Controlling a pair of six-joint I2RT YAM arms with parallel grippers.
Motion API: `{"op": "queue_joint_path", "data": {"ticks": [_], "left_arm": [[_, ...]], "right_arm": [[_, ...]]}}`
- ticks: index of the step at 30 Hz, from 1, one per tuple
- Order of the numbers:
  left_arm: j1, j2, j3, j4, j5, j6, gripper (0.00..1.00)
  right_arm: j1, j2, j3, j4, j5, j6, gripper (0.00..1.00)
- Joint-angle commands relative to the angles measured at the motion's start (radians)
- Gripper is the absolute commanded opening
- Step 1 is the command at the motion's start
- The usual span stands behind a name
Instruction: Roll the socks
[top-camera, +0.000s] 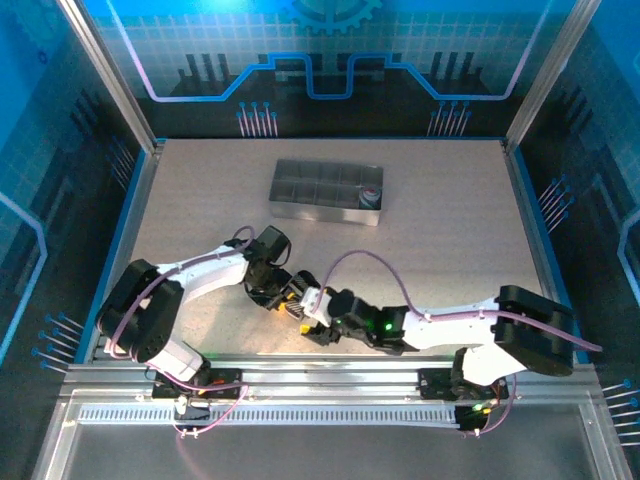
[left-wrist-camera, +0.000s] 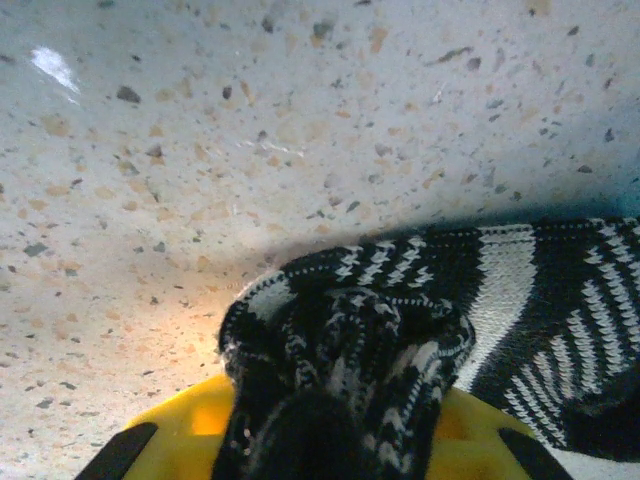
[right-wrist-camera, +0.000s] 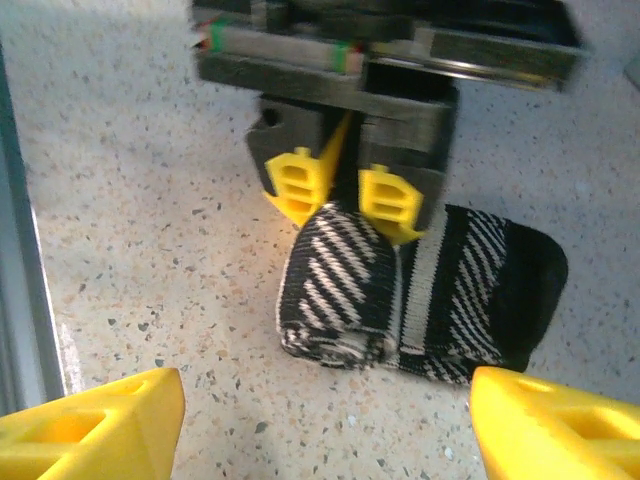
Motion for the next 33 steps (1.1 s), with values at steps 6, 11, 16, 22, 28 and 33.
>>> {"op": "queue_joint_path", "data": {"ticks": [6, 11, 16, 22, 28, 33], "left_arm": [[-0.017, 0.109, 0.003, -0.221, -0.067, 0.0, 0.03], [-0.016, 0.118, 0.007, -0.221, -0.061, 0.005, 0.03], [-0.015, 0.11, 0.017, -0.224, -0.055, 0.007, 0.04], [-0.013, 0.073, 0.012, -0.228, -0.044, 0.001, 0.1], [0.015, -0.01, -0.001, -0.212, -0.015, -0.015, 0.39], [0.059, -0.102, 0.003, -0.182, -0.009, -0.022, 0.77]], "right_arm": [[0.088, 0.222, 0.189, -0.07, 0.334, -0.193, 0.73], [0.076, 0.298, 0.237, -0.065, 0.318, -0.216, 0.69], [0.059, 0.38, 0.282, -0.12, 0.302, -0.185, 0.53], [0.016, 0.427, 0.348, -0.247, 0.276, -0.103, 0.15], [-0.02, 0.399, 0.3, -0.321, 0.117, -0.003, 0.0], [-0.059, 0.387, 0.184, -0.309, -0.095, 0.077, 0.0]]}}
